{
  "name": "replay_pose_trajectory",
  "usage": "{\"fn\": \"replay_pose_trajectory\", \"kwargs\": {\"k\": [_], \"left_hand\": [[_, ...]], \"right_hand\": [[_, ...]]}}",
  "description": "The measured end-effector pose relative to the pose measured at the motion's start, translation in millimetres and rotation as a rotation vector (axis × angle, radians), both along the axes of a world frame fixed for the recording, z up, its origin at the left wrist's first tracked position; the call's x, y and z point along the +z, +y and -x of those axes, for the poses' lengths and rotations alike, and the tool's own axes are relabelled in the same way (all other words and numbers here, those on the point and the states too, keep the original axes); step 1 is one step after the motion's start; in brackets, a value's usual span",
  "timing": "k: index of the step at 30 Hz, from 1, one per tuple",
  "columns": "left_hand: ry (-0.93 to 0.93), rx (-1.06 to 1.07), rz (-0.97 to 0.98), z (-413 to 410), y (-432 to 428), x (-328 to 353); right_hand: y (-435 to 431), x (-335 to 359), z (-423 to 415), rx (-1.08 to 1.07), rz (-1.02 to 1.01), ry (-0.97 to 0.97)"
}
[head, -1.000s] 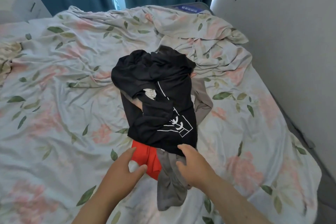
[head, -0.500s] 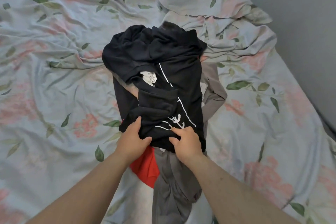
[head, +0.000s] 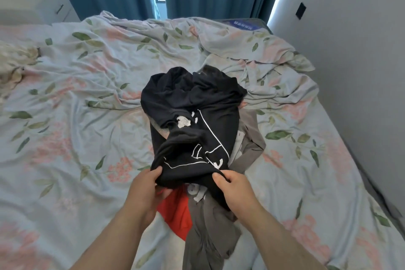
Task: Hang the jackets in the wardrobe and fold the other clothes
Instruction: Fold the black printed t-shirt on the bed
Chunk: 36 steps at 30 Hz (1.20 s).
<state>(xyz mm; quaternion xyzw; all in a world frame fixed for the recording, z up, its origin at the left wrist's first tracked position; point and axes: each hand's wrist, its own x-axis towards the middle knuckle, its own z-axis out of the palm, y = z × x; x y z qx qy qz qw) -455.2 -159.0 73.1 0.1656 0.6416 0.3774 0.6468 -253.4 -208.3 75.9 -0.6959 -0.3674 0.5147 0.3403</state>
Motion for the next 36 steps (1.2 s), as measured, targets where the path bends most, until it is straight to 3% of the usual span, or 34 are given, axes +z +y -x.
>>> {"fn": "replay_pose_trajectory", "kwargs": {"k": [6, 15, 22, 28, 36], "left_hand": [[0.018, -0.032, -0.116, 26, -32, 91], [0.311, -0.045, -0.468, 72, -56, 270], [0.292, -0.095, -0.646, 117, -73, 413], [0.302, -0.133, -0.925, 162, -108, 522], [0.467, 0.131, -1.220, 207, -134, 629]], "right_hand": [[-5, 103, 13, 0.044, -0.101, -0.016], [-20, 279, 46, 0.089, -0.340, -0.119], [-30, 437, 86, 0.105, -0.493, -0.204], [-57, 550, 121, 0.140, -0.667, -0.340], [-89, 656, 156, 0.174, -0.744, -0.277]]}}
